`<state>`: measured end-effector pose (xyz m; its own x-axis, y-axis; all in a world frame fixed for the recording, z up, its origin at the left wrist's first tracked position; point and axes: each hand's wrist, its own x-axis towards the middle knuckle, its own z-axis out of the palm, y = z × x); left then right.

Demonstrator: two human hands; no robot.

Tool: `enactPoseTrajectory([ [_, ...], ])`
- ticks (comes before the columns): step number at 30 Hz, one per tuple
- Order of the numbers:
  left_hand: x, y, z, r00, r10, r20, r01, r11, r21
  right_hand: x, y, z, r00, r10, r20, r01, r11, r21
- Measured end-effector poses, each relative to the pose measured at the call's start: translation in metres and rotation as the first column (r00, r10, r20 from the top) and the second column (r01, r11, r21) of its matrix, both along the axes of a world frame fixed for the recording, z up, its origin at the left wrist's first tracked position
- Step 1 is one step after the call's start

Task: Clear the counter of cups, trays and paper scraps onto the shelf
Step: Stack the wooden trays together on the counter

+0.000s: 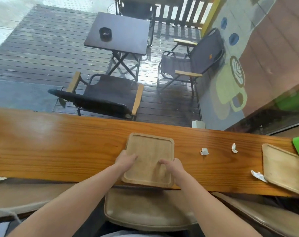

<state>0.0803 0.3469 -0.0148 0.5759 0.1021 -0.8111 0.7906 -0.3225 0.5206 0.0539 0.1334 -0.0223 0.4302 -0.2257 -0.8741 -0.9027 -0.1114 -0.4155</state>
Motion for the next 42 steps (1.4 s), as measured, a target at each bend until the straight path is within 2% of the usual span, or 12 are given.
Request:
enactPoseTrajectory([
  [2, 0.001, 0.005, -0.006, 1.0, -0.023, -0.013, 0.023, 0.999, 0.025, 0.0, 0.005, -0.004, 1.0, 0.004, 0.009, -0.004, 1.0, 0.006],
  [9, -0.001, 0.006, -0.008, 0.981, -0.184, 0.057, 0.167, 0.959, 0.228, 0.001, 0.024, -0.012, 0.996, 0.077, 0.049, -0.07, 0.988, -0.136],
  [12, -0.001, 0.003, -0.009, 0.974, -0.221, 0.048, 0.201, 0.944, 0.263, 0.0, 0.031, -0.014, 0.994, 0.104, 0.037, -0.092, 0.965, -0.244],
  [16, -0.002, 0.0, -0.012, 0.972, -0.228, 0.051, 0.203, 0.933, 0.298, 0.003, 0.033, -0.01, 0.996, 0.088, 0.005, -0.083, 0.959, -0.271],
  [23, -0.007, 0.001, -0.014, 0.982, -0.166, 0.09, 0.14, 0.96, 0.244, 0.008, 0.038, -0.008, 0.996, 0.086, -0.015, -0.087, 0.965, -0.246],
  [33, -0.005, 0.008, -0.021, 0.974, -0.21, 0.087, 0.187, 0.958, 0.216, 0.007, 0.026, -0.008, 1.0, 0.03, 0.006, -0.029, 0.981, -0.191],
  [42, 0.005, 0.026, -0.022, 0.899, -0.435, 0.049, 0.406, 0.871, 0.278, -0.001, 0.009, -0.004, 0.993, 0.121, -0.01, -0.121, 0.983, -0.138],
])
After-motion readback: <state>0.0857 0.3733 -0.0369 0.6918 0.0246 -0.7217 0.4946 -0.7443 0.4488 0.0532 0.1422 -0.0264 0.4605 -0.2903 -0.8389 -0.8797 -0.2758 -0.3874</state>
